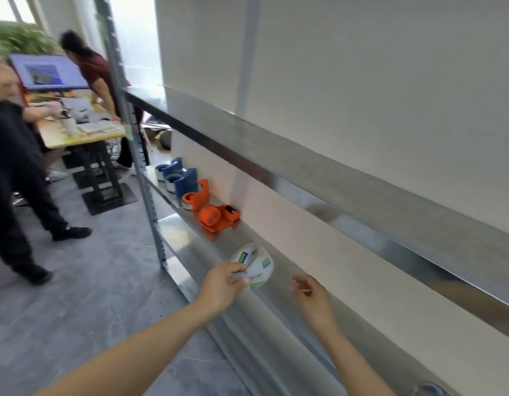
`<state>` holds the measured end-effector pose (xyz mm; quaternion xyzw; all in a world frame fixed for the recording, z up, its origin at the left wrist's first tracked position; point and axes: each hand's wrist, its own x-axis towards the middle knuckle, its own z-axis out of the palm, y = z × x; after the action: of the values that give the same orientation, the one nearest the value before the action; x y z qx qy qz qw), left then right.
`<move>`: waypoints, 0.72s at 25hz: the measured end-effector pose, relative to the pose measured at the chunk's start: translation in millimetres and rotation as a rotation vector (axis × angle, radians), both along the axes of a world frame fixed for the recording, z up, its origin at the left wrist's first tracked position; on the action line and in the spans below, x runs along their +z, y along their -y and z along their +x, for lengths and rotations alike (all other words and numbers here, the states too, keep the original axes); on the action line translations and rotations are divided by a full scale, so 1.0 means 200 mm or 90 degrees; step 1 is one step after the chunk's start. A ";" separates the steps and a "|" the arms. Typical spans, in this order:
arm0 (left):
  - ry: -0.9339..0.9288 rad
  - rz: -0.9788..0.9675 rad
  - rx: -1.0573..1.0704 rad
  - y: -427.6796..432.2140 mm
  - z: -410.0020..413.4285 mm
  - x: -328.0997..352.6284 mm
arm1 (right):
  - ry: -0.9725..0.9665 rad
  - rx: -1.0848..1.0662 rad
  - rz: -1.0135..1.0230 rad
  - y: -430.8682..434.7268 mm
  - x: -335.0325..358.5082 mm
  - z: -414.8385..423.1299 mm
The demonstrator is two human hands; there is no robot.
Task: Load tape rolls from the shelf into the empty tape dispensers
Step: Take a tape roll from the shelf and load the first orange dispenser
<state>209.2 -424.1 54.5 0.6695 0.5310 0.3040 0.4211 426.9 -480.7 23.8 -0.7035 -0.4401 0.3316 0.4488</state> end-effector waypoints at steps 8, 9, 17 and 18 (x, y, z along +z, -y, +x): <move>0.034 -0.059 0.081 -0.50 -0.72 0.03 | 0.113 0.113 -0.006 -0.57 0.08 -0.65; 0.039 -0.075 0.080 -0.58 -0.80 0.02 | 0.115 0.111 -0.005 -0.63 0.08 -0.73; 0.037 -0.111 0.040 -1.04 -1.13 -0.01 | 0.062 0.065 -0.032 -1.01 0.09 -1.18; 0.029 -0.110 0.031 -1.08 -1.13 -0.01 | 0.013 0.065 -0.047 -1.03 0.09 -1.22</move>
<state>-16.4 -207.9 52.5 0.6104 0.5618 0.2825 0.4816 182.7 -273.7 41.6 -0.6995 -0.4678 0.3628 0.4002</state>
